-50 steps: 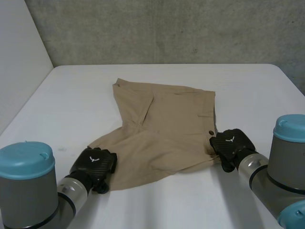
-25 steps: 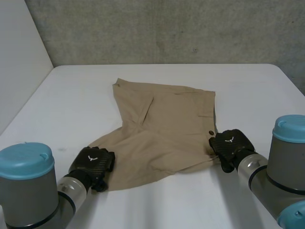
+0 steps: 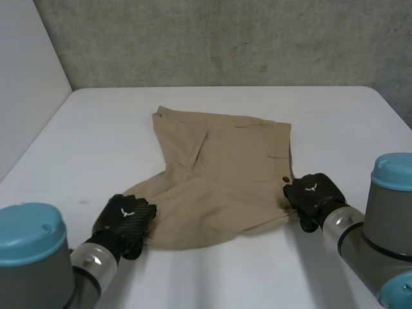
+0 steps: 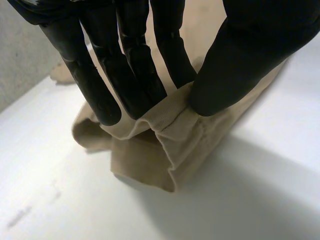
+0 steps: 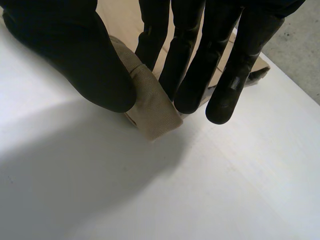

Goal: Fold the shorts.

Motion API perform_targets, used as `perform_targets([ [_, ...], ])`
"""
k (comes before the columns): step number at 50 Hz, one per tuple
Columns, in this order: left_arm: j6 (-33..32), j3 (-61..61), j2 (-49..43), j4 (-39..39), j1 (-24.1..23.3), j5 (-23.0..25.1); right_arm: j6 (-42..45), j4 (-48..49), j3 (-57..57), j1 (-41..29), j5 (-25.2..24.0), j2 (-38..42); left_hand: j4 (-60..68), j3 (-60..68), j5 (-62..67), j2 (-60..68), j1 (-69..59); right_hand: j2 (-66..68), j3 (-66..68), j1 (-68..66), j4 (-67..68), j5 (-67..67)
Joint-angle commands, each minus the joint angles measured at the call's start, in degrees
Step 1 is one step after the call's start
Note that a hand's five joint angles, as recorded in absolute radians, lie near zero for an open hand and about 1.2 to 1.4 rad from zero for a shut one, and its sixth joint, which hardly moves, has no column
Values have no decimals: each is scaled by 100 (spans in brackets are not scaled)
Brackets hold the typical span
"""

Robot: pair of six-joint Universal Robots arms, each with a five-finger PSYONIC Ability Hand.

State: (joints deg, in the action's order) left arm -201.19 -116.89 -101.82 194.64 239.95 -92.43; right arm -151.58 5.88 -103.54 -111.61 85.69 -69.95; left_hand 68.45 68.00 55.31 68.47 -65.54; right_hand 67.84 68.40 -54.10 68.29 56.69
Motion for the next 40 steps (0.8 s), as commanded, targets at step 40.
perform_targets([
  [40, -384, 5471, -3148, -1226, -511, 1375, 1904, -1564, -176, 289, -17, -546, -3671, -3625, -3357, -3673, 3380, 1216, 1160, -2590, 1171, 1331],
])
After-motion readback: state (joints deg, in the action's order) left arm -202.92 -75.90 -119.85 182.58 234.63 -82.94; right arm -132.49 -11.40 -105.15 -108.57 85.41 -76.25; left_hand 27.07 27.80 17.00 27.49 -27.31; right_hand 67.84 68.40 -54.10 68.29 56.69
